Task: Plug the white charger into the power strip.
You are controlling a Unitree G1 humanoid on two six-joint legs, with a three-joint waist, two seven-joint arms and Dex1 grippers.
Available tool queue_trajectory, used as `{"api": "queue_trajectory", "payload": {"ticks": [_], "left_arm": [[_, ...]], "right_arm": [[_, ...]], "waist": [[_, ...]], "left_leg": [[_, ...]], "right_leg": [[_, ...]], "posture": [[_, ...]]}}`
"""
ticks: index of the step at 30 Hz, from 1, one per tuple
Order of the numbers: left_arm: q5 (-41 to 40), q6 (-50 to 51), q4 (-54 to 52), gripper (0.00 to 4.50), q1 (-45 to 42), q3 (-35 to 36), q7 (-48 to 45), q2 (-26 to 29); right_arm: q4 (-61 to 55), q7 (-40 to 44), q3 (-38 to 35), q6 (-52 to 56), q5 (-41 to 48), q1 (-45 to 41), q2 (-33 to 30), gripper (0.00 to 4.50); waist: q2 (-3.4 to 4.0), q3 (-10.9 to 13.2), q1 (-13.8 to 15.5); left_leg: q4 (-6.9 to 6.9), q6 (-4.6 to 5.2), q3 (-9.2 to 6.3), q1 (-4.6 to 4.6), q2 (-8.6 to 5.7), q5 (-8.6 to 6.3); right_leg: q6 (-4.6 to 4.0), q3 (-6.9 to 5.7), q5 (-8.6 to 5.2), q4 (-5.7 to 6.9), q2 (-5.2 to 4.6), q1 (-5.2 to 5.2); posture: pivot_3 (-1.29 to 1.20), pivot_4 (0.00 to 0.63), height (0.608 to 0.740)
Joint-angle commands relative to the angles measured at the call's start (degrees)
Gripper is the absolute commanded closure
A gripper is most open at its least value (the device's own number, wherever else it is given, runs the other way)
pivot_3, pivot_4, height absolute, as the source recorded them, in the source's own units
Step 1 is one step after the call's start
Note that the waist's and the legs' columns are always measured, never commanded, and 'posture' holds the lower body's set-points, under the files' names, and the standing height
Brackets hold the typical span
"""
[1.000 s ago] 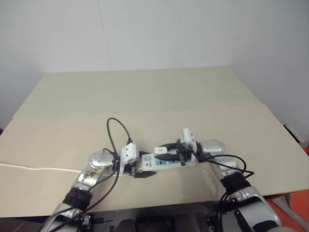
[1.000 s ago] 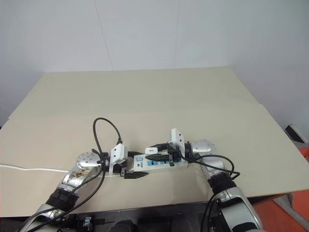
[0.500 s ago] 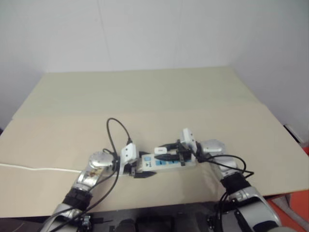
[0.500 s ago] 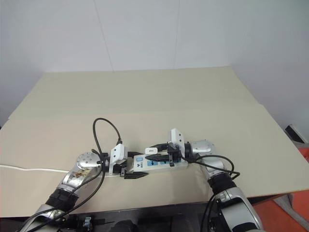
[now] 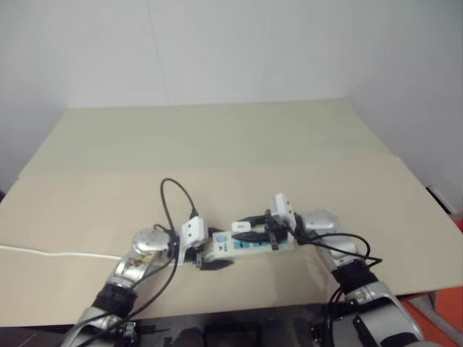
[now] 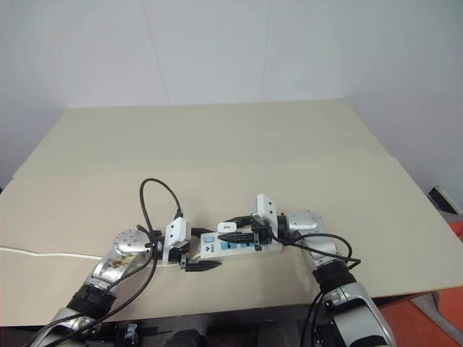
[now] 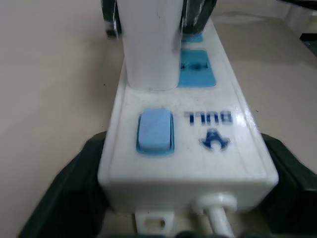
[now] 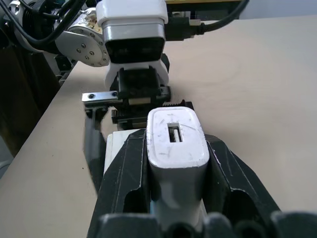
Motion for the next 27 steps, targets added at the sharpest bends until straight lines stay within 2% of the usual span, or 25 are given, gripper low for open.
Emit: {"api": "queue_trajectory", "payload": {"ticks": [1, 7, 16, 23, 27], "left_arm": [[-0.7, 1.4, -1.3, 0.02, 0.8, 0.0, -0.9, 0.4], [-3.2, 3.6, -4.3, 0.02, 0.8, 1.7, -2.4, 1.7], [-7.5, 7.1, -10.2, 0.00, 0.3, 4.9, -4.5, 5.4], [-9.8, 9.4, -13.5, 0.00, -0.2, 6.5, -5.3, 7.3], [-11.5, 10.2, -14.4, 0.00, -0.4, 8.5, -7.1, 9.9]], "right_arm": [[4.0, 0.1, 3.9, 3.5, -5.9, 3.1, -1.0, 3.35], [4.1, -0.1, 3.4, 3.4, -5.6, 2.3, -0.8, 3.35], [-4.1, 1.8, 1.3, 4.9, -3.8, 2.6, -4.3, 0.48], [-16.2, 2.5, -3.3, 8.7, -0.3, 4.2, -10.4, 0.48], [-23.4, 4.2, -8.8, 13.7, 4.5, 5.9, -17.4, 0.48]], "waist": [[0.00, 0.0, 0.0], [0.00, 0.0, 0.0], [0.00, 0.1, 0.9], [0.05, 0.3, 2.0], [0.08, 1.2, 1.9]], "left_leg": [[0.00, 0.00, 0.00, 0.01, 0.00, 0.00], [-0.04, 0.00, 0.00, 0.02, 0.00, 0.00], [-0.04, -0.02, -0.07, -0.21, -0.05, 0.01], [0.01, -0.05, -0.06, -1.20, -0.15, 0.03], [0.02, -0.05, -0.04, -1.30, -0.21, 0.03]], "right_leg": [[0.00, 0.00, 0.00, 0.00, 0.00, 0.01], [-0.01, 0.00, 0.00, -0.03, 0.00, 0.01], [-0.01, -0.15, 0.01, -0.10, -0.09, -0.15], [-0.01, -0.15, 0.02, -0.07, -0.18, -1.12], [-0.01, -0.16, 0.02, -0.08, -0.24, -1.19]], "posture": [[0.00, 0.150, 0.740], [0.00, 0.150, 0.740], [0.00, 0.150, 0.740], [0.00, 0.150, 0.740], [0.00, 0.150, 0.740]]}}
